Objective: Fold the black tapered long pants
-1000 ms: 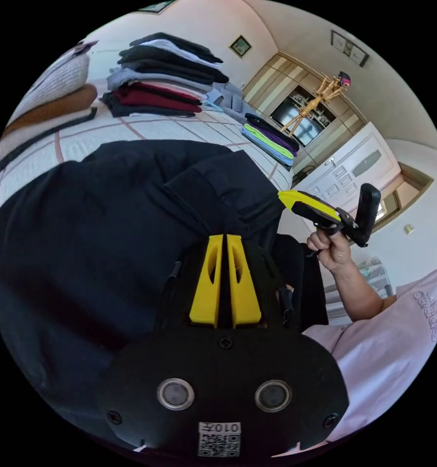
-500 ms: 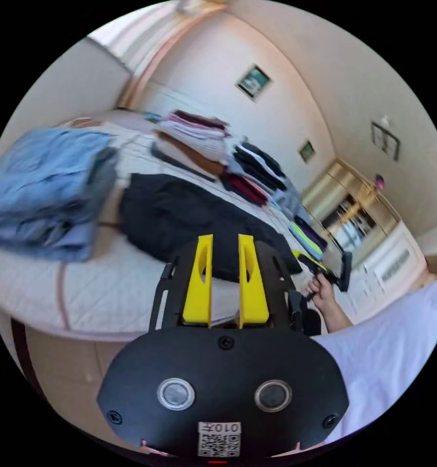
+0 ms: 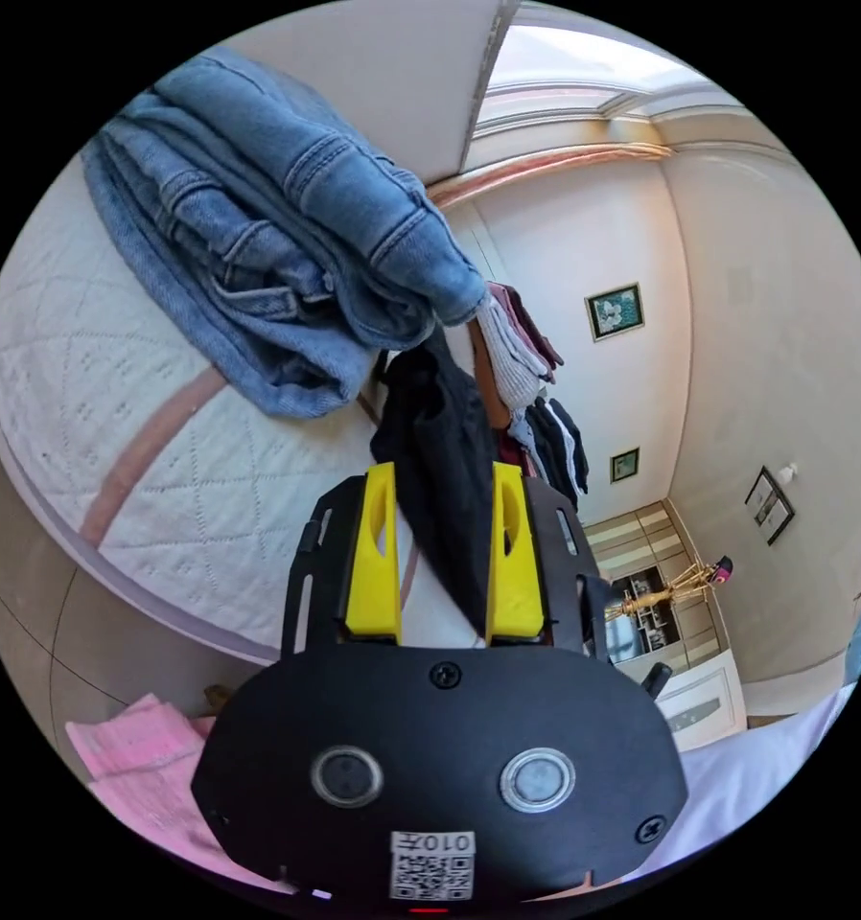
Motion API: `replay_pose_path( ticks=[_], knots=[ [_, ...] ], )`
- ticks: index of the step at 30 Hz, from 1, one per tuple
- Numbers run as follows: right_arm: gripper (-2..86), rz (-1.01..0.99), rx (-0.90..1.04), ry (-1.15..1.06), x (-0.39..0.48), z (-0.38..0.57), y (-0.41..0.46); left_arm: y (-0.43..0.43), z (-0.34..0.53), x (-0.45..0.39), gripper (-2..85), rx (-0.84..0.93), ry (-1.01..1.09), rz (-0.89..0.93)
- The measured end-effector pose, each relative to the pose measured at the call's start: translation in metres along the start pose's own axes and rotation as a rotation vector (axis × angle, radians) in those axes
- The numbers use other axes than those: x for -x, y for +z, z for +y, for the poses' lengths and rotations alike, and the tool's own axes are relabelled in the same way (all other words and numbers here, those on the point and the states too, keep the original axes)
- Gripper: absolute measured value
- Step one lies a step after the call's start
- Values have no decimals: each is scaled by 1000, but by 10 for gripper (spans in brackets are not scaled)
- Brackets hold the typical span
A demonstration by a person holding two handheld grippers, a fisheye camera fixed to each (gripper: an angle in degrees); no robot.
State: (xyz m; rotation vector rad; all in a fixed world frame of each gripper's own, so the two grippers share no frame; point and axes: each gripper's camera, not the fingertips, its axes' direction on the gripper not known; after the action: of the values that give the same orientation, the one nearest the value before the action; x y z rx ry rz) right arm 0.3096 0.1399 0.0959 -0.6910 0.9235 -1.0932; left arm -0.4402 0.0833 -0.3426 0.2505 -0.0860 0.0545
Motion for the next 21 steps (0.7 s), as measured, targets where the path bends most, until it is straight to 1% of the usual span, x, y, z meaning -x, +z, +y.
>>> replay_pose_path(
  ticks=[1, 3, 4, 5, 6, 8, 10, 14, 16, 19, 21],
  knots=[
    [24, -2, 4, 7, -1, 3, 0, 0, -3, -10, 138, -1, 29, -5],
    [24, -13, 19, 24, -4, 10, 1, 0, -11, -34, 136, 7, 134, -69],
    [24, -15, 19, 27, -5, 10, 1, 4, -16, -43, 135, 31, 183, -146],
    [24, -20, 18, 29, -6, 11, 2, 7, -19, -40, 134, 64, 187, -211],
    [24, -26, 18, 23, -6, 10, 2, 7, -20, -35, 134, 77, 173, -215],
    [24, -22, 23, 2, -4, 9, 2, -11, -12, -14, 134, 51, 84, -161],
    [24, -8, 14, -14, -2, 9, 1, -16, -4, -9, 134, 68, 56, -169],
    [24, -43, 13, -19, -2, 11, 9, 1, 8, 0, 124, 32, 0, -11],
    [25, -58, 47, -28, -3, 9, 14, 12, 7, -9, 115, 19, 9, 1],
    [24, -46, 53, -51, -3, 9, 14, 33, 3, -21, 94, 55, 79, -50],
    [23, -39, 36, -22, -9, 14, 14, 45, 5, -11, 81, 61, 56, 9]
  ],
)
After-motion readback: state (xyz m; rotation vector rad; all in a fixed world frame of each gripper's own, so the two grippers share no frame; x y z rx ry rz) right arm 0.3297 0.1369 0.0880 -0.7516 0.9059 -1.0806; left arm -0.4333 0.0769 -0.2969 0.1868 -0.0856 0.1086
